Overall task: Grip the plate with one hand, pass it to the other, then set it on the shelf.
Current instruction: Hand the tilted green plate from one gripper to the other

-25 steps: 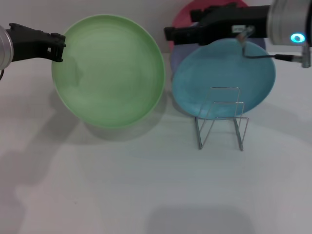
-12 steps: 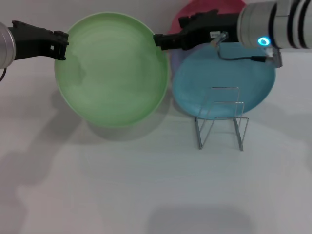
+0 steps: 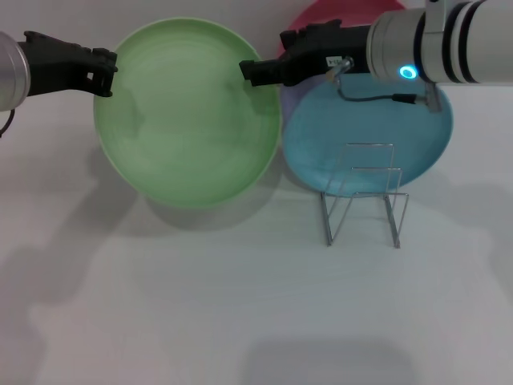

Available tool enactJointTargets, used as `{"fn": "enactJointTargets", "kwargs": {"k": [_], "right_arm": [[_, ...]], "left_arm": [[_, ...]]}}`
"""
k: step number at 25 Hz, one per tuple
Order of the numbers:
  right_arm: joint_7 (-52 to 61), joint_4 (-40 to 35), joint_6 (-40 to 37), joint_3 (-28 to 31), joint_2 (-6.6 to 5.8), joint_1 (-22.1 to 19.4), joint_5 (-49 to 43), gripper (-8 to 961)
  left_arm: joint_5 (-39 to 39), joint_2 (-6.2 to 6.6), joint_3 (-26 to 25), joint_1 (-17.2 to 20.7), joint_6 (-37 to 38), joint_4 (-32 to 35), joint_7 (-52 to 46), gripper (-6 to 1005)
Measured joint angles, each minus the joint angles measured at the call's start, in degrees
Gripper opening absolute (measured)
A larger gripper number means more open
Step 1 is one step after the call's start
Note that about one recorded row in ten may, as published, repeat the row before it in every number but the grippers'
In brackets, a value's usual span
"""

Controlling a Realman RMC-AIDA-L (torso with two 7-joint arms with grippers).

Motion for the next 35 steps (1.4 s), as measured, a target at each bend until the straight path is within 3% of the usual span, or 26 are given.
{"fn": "enactJointTargets", "kwargs": {"k": [30,35], "right_arm": [[-0.1,-7.0,-4.9,-3.3,0.04,4.9,0.5,824],[-0.1,-6.8,-5.0,-3.4,0.1,4.9,0.5,617]], "left_arm": [[-0.1,-0.03,0.6,0.2,0.1,0.6,-0.4,111],[-0.1,-0.03,0.7,0.4,0.3,0.6,-0.3,114]]}}
